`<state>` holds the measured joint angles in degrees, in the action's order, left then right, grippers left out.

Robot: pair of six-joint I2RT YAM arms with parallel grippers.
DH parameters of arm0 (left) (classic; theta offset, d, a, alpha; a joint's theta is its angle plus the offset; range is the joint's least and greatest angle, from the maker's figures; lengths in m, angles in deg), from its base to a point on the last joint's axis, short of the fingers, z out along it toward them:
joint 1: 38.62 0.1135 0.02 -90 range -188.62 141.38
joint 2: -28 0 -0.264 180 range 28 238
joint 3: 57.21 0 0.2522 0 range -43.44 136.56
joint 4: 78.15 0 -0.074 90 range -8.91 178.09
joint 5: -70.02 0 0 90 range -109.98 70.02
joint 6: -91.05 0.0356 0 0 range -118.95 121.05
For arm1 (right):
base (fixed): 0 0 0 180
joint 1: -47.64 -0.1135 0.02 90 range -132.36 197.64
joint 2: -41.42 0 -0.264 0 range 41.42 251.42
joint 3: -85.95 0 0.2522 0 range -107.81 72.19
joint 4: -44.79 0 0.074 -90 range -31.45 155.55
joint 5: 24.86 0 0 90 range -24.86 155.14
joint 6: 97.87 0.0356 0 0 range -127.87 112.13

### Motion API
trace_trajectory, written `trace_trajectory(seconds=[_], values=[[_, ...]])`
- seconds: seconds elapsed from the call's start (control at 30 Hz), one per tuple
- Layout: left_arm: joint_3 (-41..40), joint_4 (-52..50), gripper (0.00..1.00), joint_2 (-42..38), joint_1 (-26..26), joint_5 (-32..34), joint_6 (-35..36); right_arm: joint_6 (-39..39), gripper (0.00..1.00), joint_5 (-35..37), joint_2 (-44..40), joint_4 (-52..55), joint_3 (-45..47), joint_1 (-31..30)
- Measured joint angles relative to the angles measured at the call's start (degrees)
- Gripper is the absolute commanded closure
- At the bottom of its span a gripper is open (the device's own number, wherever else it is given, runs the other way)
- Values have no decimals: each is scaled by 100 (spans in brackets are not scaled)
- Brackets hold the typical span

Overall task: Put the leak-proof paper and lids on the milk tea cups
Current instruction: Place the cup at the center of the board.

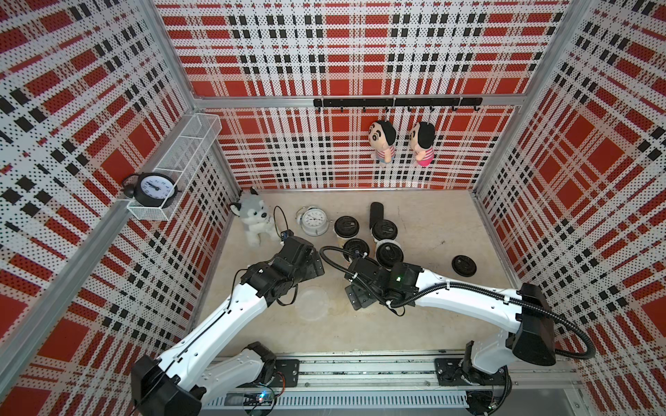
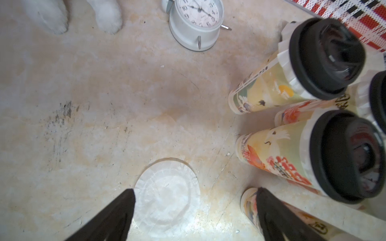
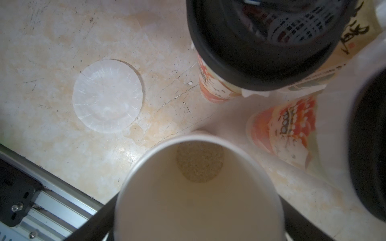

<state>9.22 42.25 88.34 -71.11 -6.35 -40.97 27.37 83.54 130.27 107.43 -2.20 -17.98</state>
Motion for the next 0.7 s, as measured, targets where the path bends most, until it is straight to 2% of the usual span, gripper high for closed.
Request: trace_trajectory(seconds=[0.33,0.57,0.7], values=[[-1027,155,22,378,44,-258,-278,-4,0,236,-157,118,-286,0],[-1412,348,37,994,133,-267,-461,-168,0,437,-728,142,-553,20],[-1545,378,39,1117,142,-267,-612,-280,1,431,-1073,122,-520,184]])
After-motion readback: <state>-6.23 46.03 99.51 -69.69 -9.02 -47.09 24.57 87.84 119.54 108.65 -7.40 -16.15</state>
